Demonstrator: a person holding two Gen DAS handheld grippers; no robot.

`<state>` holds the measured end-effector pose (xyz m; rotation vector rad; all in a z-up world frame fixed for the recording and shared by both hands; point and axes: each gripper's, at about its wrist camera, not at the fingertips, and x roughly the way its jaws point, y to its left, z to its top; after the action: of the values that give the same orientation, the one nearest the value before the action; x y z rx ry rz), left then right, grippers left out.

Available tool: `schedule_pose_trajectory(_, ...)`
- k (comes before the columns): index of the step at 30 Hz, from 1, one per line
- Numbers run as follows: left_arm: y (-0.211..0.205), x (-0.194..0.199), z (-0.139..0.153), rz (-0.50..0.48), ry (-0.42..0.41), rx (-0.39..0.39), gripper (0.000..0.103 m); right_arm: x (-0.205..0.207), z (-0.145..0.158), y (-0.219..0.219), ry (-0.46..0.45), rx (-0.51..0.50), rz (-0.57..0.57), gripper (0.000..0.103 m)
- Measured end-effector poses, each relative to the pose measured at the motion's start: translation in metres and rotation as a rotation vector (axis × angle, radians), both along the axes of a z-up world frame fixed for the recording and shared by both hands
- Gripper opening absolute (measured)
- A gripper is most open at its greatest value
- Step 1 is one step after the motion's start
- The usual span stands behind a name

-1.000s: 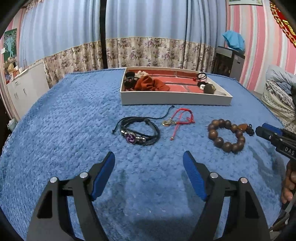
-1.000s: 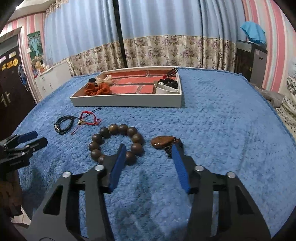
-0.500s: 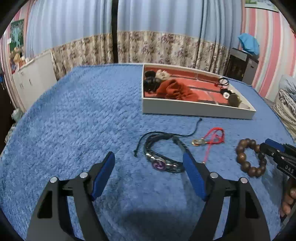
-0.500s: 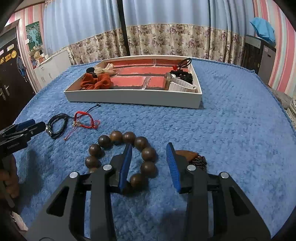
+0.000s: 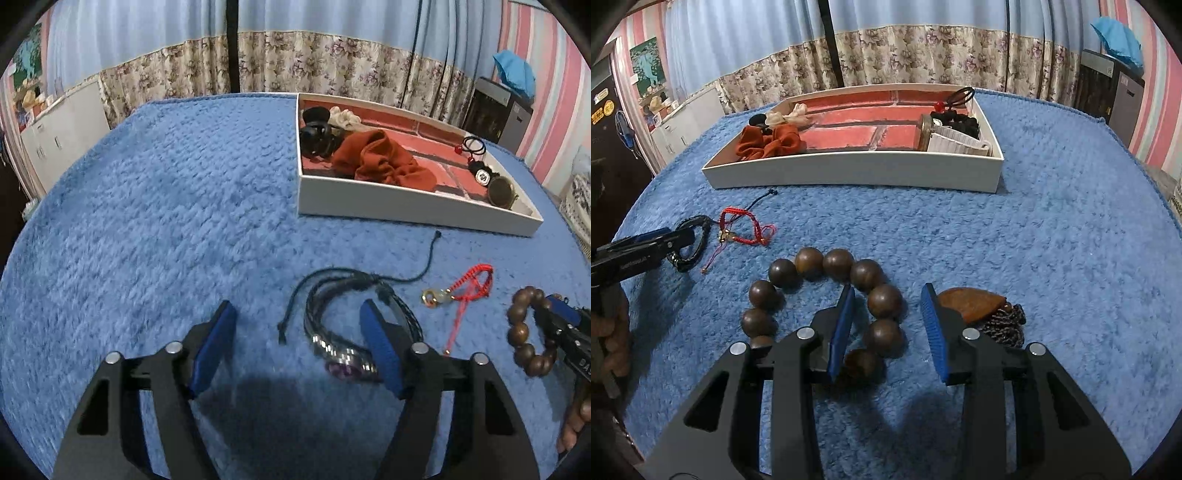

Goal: Organize jewelry
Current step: 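Grasp the black leather bracelet with the left tool while the right tool grasps the wooden bead bracelet, then carry the leather and wooden bead bracelets into the tray and open both tools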

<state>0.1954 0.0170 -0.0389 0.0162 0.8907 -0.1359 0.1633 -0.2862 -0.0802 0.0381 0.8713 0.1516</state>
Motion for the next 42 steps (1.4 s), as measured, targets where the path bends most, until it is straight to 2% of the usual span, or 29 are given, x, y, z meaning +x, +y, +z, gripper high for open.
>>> schedule_pose_trajectory(4, -0.004, 0.005, 0.0, -0.01, -0.011, 0.013, 0.045, 0.002, -0.001, 0.002, 0.008, -0.007, 0.003, 0.037)
schedule_pose_trajectory(5, -0.007, 0.003, 0.0, -0.022, -0.018, 0.018, 0.034, 0.002, -0.002, 0.002, 0.008, -0.008, 0.004, 0.035)
schedule_pose_trajectory(6, -0.007, 0.001, 0.001, -0.026, -0.023, 0.022, 0.027, 0.003, -0.002, 0.002, 0.009, -0.01, 0.007, 0.033)
schedule_pose_trajectory(8, -0.004, -0.002, 0.003, -0.028, -0.03, 0.01, 0.021, 0.003, -0.002, 0.003, 0.007, -0.013, 0.012, 0.024)
schedule_pose_trajectory(9, -0.002, -0.004, 0.004, -0.024, -0.035, 0.0, 0.016, 0.003, -0.002, 0.003, 0.007, -0.012, 0.012, 0.024)
schedule_pose_trajectory(13, 0.008, -0.013, 0.009, -0.016, -0.044, -0.04, 0.009, 0.003, -0.001, 0.001, 0.005, 0.02, 0.016, 0.02)
schedule_pose_trajectory(21, 0.01, -0.036, 0.012, -0.028, -0.058, -0.061, 0.006, -0.005, 0.006, -0.001, -0.033, 0.041, 0.023, 0.019)
schedule_pose_trajectory(29, 0.01, -0.051, 0.021, -0.033, -0.096, -0.093, 0.006, -0.02, 0.028, -0.004, -0.111, 0.07, 0.044, 0.019)
schedule_pose_trajectory(42, -0.008, -0.065, 0.061, -0.083, -0.203, -0.063, 0.005, -0.04, 0.065, -0.004, -0.236, 0.061, 0.059, 0.019)
